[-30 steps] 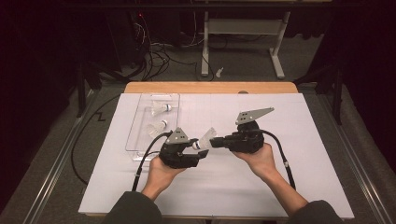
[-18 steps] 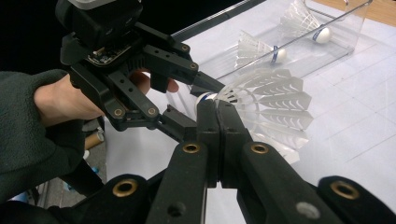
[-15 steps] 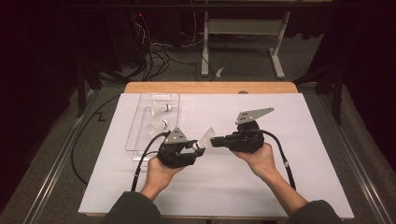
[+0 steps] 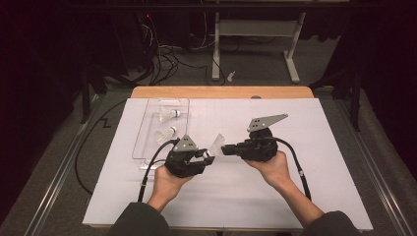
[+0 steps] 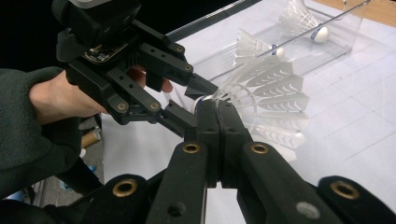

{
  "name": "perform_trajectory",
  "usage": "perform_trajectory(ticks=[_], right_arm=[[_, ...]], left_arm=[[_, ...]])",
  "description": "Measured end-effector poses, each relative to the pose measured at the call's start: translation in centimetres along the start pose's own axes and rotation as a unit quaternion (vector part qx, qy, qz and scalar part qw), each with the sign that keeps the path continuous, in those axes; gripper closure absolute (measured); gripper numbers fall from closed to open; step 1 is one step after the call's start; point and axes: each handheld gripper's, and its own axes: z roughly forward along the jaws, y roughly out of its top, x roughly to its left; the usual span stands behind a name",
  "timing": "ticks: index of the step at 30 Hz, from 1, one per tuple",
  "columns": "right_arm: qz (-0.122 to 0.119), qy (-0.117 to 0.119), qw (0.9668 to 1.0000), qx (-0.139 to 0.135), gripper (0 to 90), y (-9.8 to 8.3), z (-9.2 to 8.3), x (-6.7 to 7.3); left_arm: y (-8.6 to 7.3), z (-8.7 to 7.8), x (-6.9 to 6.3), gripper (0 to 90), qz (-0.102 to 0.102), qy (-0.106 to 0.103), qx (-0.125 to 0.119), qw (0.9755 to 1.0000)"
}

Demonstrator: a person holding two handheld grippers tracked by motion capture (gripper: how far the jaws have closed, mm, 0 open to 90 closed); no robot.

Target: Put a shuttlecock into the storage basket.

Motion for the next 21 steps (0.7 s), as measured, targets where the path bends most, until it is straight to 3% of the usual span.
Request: perform_trajectory(ticks=[9,21], right_arm=[[-0.007,0.012,0.9999,0.002,90.0,0.07,0.06,0.25],[-0.007,0.017,0.9998,0.002,90.0,0.12,0.17,0.31]], left_arm=[[0.03,0.22,0.01,49.1,0.002,-0.002,-0.002,1.0],[0.17,0.16,-0.24,54.9,0.008,-0.013,-0.001,0.9999]])
